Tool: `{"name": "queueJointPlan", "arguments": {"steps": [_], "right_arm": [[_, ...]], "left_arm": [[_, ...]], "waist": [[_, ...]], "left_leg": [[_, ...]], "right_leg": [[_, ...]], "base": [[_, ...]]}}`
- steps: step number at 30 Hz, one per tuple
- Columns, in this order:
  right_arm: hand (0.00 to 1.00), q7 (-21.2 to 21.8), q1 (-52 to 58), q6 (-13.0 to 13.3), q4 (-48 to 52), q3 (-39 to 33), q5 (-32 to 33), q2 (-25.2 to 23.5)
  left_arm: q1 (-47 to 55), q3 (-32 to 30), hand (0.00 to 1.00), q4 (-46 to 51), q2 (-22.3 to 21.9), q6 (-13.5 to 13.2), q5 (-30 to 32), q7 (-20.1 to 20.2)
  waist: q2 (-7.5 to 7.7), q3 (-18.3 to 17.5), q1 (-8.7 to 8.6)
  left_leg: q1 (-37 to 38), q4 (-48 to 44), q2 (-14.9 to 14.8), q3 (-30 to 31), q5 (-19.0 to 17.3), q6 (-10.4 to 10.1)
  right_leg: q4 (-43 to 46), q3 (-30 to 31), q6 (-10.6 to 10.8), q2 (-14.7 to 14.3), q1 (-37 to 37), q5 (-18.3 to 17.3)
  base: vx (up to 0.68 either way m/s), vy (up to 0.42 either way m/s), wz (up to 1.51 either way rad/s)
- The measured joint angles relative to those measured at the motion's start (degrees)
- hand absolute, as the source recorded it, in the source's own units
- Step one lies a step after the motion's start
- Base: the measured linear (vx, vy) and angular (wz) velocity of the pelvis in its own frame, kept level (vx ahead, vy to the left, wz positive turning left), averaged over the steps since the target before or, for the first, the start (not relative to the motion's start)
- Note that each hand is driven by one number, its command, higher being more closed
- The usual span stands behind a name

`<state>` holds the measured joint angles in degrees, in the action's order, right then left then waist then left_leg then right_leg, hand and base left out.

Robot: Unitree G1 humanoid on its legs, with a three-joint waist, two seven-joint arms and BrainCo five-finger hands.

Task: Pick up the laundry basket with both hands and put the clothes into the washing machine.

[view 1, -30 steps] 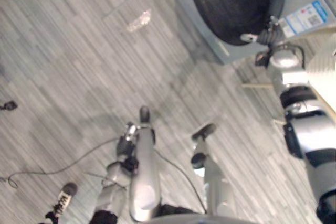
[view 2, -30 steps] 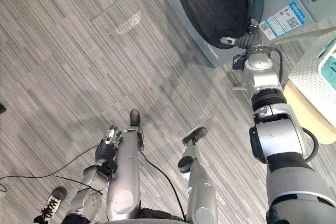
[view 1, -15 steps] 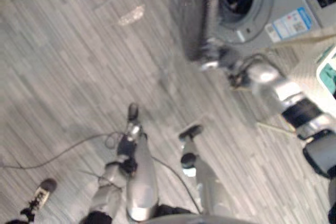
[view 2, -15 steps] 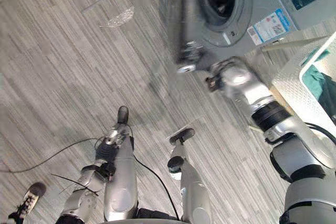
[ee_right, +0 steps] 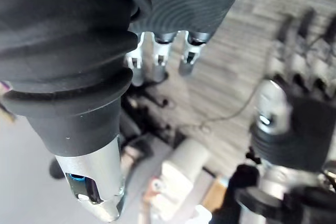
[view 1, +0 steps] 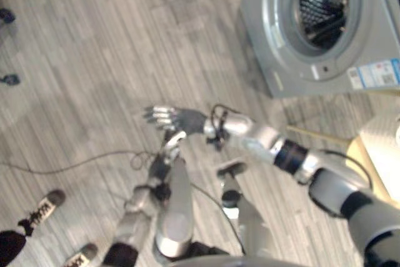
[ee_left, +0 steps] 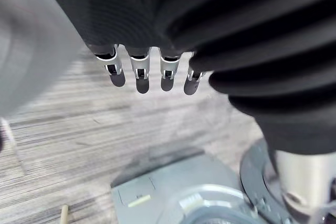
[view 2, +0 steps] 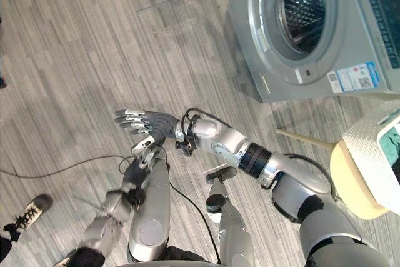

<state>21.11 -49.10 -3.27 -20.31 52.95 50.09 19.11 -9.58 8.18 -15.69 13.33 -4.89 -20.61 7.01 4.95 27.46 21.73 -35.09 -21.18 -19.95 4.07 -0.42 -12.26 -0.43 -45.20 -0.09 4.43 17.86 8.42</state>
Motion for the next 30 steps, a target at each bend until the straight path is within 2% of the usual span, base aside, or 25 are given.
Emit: {"name": "queueJointPlan", "arguments": {"steps": [1,2,3,4,5,6,7,10,11,12,13,14,15,16,18,21,22,23,24,26,27,30], "right_arm": [[0.0,-0.29,0.91,0.28,-1.22,-1.61,-0.85,-0.24],[0.0,-1.16,2.11,1.22,-1.87,-5.14,-1.2,-0.48],[0.0,-1.88,2.39,1.3,-1.88,-6.51,-1.28,-0.78],[0.0,-3.43,3.0,1.56,-1.86,-9.0,-1.56,-0.57],[0.0,-4.36,3.77,2.65,-1.76,-12.97,-1.09,-1.52],[0.0,-4.68,4.27,2.98,-1.04,-15.06,-1.03,-2.11],[0.0,-5.41,5.37,3.67,0.52,-17.2,-0.85,-2.61],[0.0,-5.41,5.37,3.67,0.52,-17.2,-0.85,-2.61],[0.0,-6.16,12.69,7.43,11.62,-25.78,7.62,-2.54],[0.0,-5.01,14.1,7.09,12.83,-25.3,7.86,-1.97],[0.0,-2.81,16.5,6.29,14.81,-22.29,7.85,-1.04],[0.0,-0.06,21.86,3.3,16.36,-16.01,7.7,-0.58],[0.0,0.19,23.47,2.56,16.95,-15.91,7.64,-0.8],[0.0,0.5,29.66,1.19,20.26,-16.84,7.58,-2.15],[0.0,0.75,43.98,0.87,31.31,-21.7,9.02,-6.45],[0.0,0.74,45.05,1.05,32.32,-22.18,9.36,-6.59],[0.0,0.21,49.88,5.73,40.77,-33.61,13.48,-4.96],[0.0,0.23,50.83,6.23,41.31,-34.66,13.48,-4.66],[0.0,0.25,52.41,7.08,41.5,-35.92,13.49,-3.89],[0.0,0.22,53.49,6.95,41.27,-36.16,13.44,-2.74],[0.0,0.41,54.17,6.66,41.29,-35.73,13.38,-2.49],[0.0,0.52,58.42,5.97,41.29,-36.37,12.14,-1.59]], "left_arm": [[-3.15,-0.96,0.0,-0.83,1.34,-0.14,2.44,0.15],[-10.35,-0.01,0.0,-4.27,5.0,0.65,6.97,0.49],[-14.15,0.41,0.0,-5.85,6.8,0.94,9.15,0.5],[-21.75,0.81,0.0,-8.02,9.3,1.28,12.53,0.3],[-29.06,2.05,0.0,-10.36,12.25,1.43,14.9,0.54],[-32.48,2.57,0.0,-11.48,13.88,1.54,15.38,0.51],[-36.06,3.23,0.0,-12.68,15.52,1.79,16.09,0.7],[-36.06,3.23,0.0,-12.68,15.52,1.79,16.09,0.7],[-50.0,9.28,0.0,-17.32,19.13,-1.59,20.0,1.14],[-51.79,9.13,0.0,-19.47,19.13,-1.18,20.7,-0.26],[-55.3,8.47,0.0,-24.29,19.81,0.37,21.41,-2.12],[-61.1,6.19,0.0,-29.81,22.68,2.28,20.27,-2.42],[-61.7,7.06,0.0,-29.64,22.69,2.24,20.5,-2.33],[-63.02,7.92,0.0,-28.72,22.1,2.14,21.16,-2.75],[-67.15,6.95,0.0,-28.54,25.22,2.3,22.76,-4.11],[-67.6,6.97,0.0,-28.48,25.65,2.26,23.13,-4.16],[-72.26,3.4,0.0,-29.34,33.85,4.52,26.53,-9.45],[-72.91,2.37,0.0,-30.03,34.9,4.96,27.28,-10.12],[-73.13,-0.17,0.0,-30.81,36.79,5.75,28.32,-11.45],[-73.21,-2.24,0.0,-31.2,39.55,6.52,29.23,-12.75],[-73.23,-3.1,0.0,-31.17,41.62,6.79,29.29,-13.28],[-73.23,-6.4,0.0,-31.15,42.28,6.88,29.26,-13.31]], "waist": [[0.24,-0.15,-0.5],[0.86,-0.5,-1.65],[1.43,-0.85,-2.18],[2.26,-1.27,-2.32],[2.41,-1.45,-2.32],[2.51,-1.48,-2.6],[3.48,-1.98,-3.4],[3.48,-1.98,-3.4],[5.54,-2.49,-6.78],[5.75,-2.38,-7.44],[6.56,-2.02,-8.3],[8.26,-1.14,-9.53],[8.39,-0.92,-9.69],[8.46,-0.22,-9.82],[8.47,-0.24,-12.54],[8.48,-0.25,-12.84],[8.52,-0.27,-16.57],[8.62,-0.34,-16.54],[8.61,-0.32,-16.68],[8.58,-0.31,-16.92],[8.59,-0.31,-17.69],[8.59,-0.32,-17.81]], "left_leg": [[-0.78,-1.14,-0.25,0.06,-0.47,-0.03],[-2.53,-2.83,-0.63,-0.11,-1.18,-0.12],[-3.42,-3.29,-1.02,-0.48,-1.22,-0.06],[-4.24,-2.56,-2.39,-1.34,-1.11,0.41],[-4.27,-0.48,-5.41,-3.31,0.65,2.15],[-4.6,-0.42,-5.71,-3.55,1.26,1.62],[-5.38,-0.74,-5.25,-3.15,1.69,0.9],[-5.38,-0.74,-5.25,-3.15,1.69,0.9],[-10.19,-1.66,-5.26,-3.33,2.57,0.84],[-10.64,-1.88,-5.28,-3.37,2.53,0.92],[-10.93,-2.02,-5.55,-3.53,2.35,1.21],[-11.29,-2.58,-7.26,-4.15,1.92,1.83],[-11.42,-2.74,-7.4,-4.31,1.91,1.83],[-12.52,-3.87,-7.47,-4.41,2.04,1.57],[-18.68,-7.19,-8.09,-4.96,1.27,2.5],[-19.41,-7.48,-8.1,-5.06,1.02,2.62],[-28.46,-13.49,-12.07,-5.48,-0.85,2.95],[-29.15,-14.61,-12.75,-5.1,-0.98,2.63],[-29.46,-14.67,-13.79,-4.97,-0.93,2.34],[-29.36,-14.81,-14.22,-4.61,-0.35,1.47],[-29.35,-14.72,-14.33,-4.42,-0.27,1.33],[-29.35,-14.83,-14.01,-5.03,-0.47,1.33]], "right_leg": [[-0.32,0.48,0.32,-0.34,0.45,0.36],[-1.51,1.2,1.03,-0.96,1.54,0.65],[-2.32,1.51,2.14,-1.29,2.22,0.82],[-3.72,0.82,6.3,-2.0,3.1,-1.98],[1.23,-0.54,2.33,-2.21,4.63,-2.64],[4.92,-0.61,-0.85,-1.45,4.68,-0.85],[5.1,1.46,-0.39,-1.47,4.54,-0.06],[5.1,1.46,-0.39,-1.47,4.54,-0.06],[0.93,3.64,0.67,-2.81,8.34,3.84],[0.89,4.16,1.44,-2.77,8.72,4.38],[0.83,4.8,2.23,-2.84,9.07,4.98],[-0.09,6.26,3.84,-4.09,9.6,7.48],[-0.14,6.4,4.03,-4.18,9.72,7.78],[0.37,6.69,4.01,-4.25,10.58,7.78],[0.78,8.03,4.05,-3.83,15.79,7.76],[0.75,8.25,4.18,-3.75,16.33,7.66],[3.97,5.56,2.45,-3.55,20.98,0.87],[3.35,5.32,-0.41,-4.66,20.98,1.54],[3.01,5.64,-1.09,-5.49,21.29,2.13],[3.02,5.95,-1.36,-6.12,21.61,2.32],[3.06,5.94,-1.4,-6.31,21.55,2.34],[2.39,6.09,-1.42,-5.96,21.42,2.4]], "base": [[-0.16,0.114,-0.5],[-0.16,0.075,-0.4],[-0.19,0.053,-0.6],[-0.14,-0.05,-0.86],[-0.1,-0.06,-0.77],[-0.04,-0.062,-0.44],[0.0,0.0,0.0],[0.0,0.0,-0.12],[-0.02,0.065,-0.38],[-0.02,0.094,-0.47],[0.02,0.169,-0.37],[0.03,0.104,-0.36],[0.05,0.107,-0.33],[0.03,0.066,-0.23],[0.02,0.068,-0.4],[0.0,0.006,-0.49],[0.0,0.0,-1.25],[0.04,0.055,-1.43],[0.09,0.049,-0.33],[0.11,0.031,-0.2],[0.1,0.04,0.0],[0.11,0.071,0.04]]}}
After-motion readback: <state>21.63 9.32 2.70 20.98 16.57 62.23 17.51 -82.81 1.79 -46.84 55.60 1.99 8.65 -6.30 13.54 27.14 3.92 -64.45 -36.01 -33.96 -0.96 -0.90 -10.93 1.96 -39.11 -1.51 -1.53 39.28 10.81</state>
